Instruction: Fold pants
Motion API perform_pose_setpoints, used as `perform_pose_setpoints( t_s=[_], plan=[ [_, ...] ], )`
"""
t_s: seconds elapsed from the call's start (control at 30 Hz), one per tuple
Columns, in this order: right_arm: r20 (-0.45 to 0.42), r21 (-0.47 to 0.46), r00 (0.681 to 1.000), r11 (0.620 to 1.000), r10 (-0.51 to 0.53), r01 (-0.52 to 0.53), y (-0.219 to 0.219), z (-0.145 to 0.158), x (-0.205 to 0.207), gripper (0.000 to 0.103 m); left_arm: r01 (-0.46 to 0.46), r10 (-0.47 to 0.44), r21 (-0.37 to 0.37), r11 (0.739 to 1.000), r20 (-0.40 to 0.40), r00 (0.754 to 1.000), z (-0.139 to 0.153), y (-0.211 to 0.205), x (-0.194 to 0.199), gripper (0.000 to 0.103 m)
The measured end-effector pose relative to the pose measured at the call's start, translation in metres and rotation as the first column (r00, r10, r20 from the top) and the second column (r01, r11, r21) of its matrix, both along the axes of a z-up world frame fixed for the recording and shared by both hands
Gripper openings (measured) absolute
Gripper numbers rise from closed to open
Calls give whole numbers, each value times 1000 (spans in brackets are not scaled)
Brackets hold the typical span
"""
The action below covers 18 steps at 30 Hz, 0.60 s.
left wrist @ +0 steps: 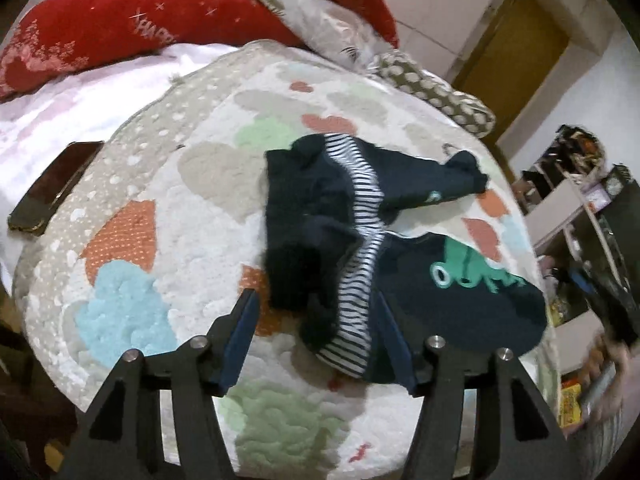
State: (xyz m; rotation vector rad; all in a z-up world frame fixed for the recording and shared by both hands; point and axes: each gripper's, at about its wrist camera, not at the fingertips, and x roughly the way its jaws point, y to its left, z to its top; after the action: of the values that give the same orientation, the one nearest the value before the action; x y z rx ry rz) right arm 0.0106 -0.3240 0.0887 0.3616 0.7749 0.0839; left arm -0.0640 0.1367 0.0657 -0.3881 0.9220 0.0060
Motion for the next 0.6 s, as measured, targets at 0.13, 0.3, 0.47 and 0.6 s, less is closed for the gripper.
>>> perform_pose_setpoints(
  t_s=[0.13, 0.3, 0.47, 0.6],
  plan=[
    [-43, -2, 997, 998, 63, -63, 24, -5, 67, 41, 57, -57, -13, 998, -1, 998, -4, -9, 1, 60],
    [-130, 88, 991, 996, 27, -16, 36, -37, 162, 45, 93, -93, 9, 996, 0, 996, -14, -10, 4, 60],
    [-175, 114, 984, 992, -43, 63, 50, -68, 230, 55, 87, -87, -7, 996, -25, 996, -29, -3, 17, 60],
    [-172, 72, 983, 995, -61, 74, 68, -88, 257, 56, 79, -80, -20, 997, -53, 995, -38, 1, 23, 60]
  ],
)
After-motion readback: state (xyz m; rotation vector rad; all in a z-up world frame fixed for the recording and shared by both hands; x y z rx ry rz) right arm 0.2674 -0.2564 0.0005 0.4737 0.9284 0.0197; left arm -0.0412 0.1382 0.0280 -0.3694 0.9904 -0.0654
